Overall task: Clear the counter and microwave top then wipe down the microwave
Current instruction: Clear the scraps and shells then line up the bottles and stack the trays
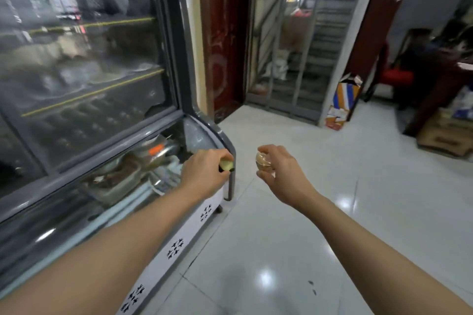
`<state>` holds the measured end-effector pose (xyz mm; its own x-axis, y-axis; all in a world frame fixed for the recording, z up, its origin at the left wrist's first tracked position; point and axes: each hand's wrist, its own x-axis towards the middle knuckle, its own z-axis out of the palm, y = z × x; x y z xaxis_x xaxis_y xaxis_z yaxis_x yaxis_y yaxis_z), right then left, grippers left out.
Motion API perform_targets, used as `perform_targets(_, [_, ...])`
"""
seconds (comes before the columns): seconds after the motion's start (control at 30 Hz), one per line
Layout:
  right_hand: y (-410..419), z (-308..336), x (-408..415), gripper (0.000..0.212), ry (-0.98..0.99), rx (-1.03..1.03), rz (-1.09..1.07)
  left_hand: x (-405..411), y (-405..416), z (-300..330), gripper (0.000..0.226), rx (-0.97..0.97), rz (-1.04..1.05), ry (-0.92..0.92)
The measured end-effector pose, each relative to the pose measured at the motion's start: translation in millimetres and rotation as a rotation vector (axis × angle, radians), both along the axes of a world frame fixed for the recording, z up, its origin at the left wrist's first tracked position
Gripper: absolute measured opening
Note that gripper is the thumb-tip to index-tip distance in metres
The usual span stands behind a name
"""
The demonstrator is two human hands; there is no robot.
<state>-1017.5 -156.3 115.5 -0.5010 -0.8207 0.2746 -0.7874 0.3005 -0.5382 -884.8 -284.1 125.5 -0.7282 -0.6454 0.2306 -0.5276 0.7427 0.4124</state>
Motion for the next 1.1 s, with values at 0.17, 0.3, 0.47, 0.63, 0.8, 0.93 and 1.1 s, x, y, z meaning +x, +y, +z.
perform_targets(0.17, [-23, 2, -93, 0.046, 0.011, 0.035, -0.1, -106, -45, -5, 0.031, 0.012, -0.099, 0.019])
perform_targets(0.3, [-57, 10, -168, 0.046, 0.016, 0.046, -0.155, -191, -89, -3, 0.029, 0.048, -0.148, 0.058])
perform_targets(0.47, [-93, 12, -241, 0.046, 0.011, 0.021, -0.219, -278, -132, -2, 0.028, 0.049, -0.185, 0.039])
perform_targets(0.63, [-119, 8, -301, 0.046, -0.008, 0.027, -0.247, -342, -160, -2, 0.027, 0.049, -0.242, 0.051])
perform_targets(0.8, [-154, 4, -371, 0.045, -0.004, 0.023, -0.226, -404, -192, -4, 0.026, 0.034, -0.224, 0.051])
perform_targets(0.93, [-187, 1, -441, 0.046, 0.008, 0.031, -0.196, -464, -222, -6, 0.028, 0.056, -0.191, 0.046])
perform_targets(1.1, [-234, 3, -536, 0.047, 0.007, 0.021, -0.118, -543, -259, -1, 0.03, 0.029, -0.073, 0.023])
